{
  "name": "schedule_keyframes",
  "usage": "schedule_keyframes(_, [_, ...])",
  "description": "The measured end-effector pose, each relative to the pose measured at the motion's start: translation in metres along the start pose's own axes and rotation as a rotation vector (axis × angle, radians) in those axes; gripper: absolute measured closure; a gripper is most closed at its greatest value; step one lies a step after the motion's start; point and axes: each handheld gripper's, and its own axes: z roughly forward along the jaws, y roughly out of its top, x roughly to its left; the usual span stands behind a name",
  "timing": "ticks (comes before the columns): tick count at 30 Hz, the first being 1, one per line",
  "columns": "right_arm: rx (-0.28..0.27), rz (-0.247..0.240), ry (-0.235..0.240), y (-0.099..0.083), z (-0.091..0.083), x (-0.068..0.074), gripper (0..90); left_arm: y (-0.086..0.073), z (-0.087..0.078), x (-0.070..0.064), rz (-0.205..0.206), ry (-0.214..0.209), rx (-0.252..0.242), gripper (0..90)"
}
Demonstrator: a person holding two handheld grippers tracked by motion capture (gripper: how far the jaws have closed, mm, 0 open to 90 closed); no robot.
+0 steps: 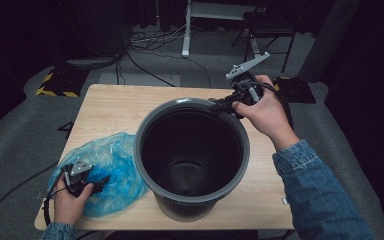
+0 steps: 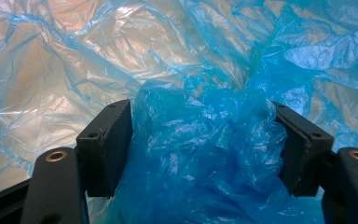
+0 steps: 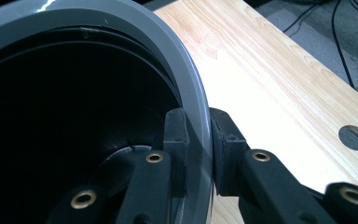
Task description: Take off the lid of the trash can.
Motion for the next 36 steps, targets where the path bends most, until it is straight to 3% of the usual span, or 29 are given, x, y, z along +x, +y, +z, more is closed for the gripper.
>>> schedule_keyframes(4, [0.007,0.017,0.013,0.002,0.008,0.003,78.8,0.0,0.0,0.0,0.0,0.0,0.0,28.5])
schedule_keyframes(10, [0.01,0.056,0.039,0.001,0.006,0.0,78.9,0.0,0.0,0.0,0.001,0.0,0.0,28.5])
schedule_keyframes(15, [-0.016,0.055,0.051,0.002,0.0,-0.001,78.8,0.0,0.0,0.0,0.0,0.0,0.0,28.5])
schedule_keyframes(21, [-0.016,0.05,0.04,0.007,-0.007,0.002,78.8,0.0,0.0,0.0,0.001,-0.001,0.0,28.4])
schedule_keyframes(26, [-0.007,0.09,0.026,0.006,-0.015,0.002,78.9,0.0,0.0,0.001,0.005,-0.005,-0.001,28.4])
schedule_keyframes(33, [0.008,0.112,0.043,0.004,-0.006,-0.002,79.0,0.0,0.0,0.0,0.006,-0.004,0.0,28.3])
schedule_keyframes(34, [0.009,0.131,0.071,0.004,-0.003,-0.003,79.0,0.0,0.0,0.0,0.006,-0.004,0.0,28.3])
schedule_keyframes(36, [0.01,0.138,0.08,0.005,-0.002,-0.003,79.1,0.0,0.0,0.0,0.006,-0.004,0.0,28.3])
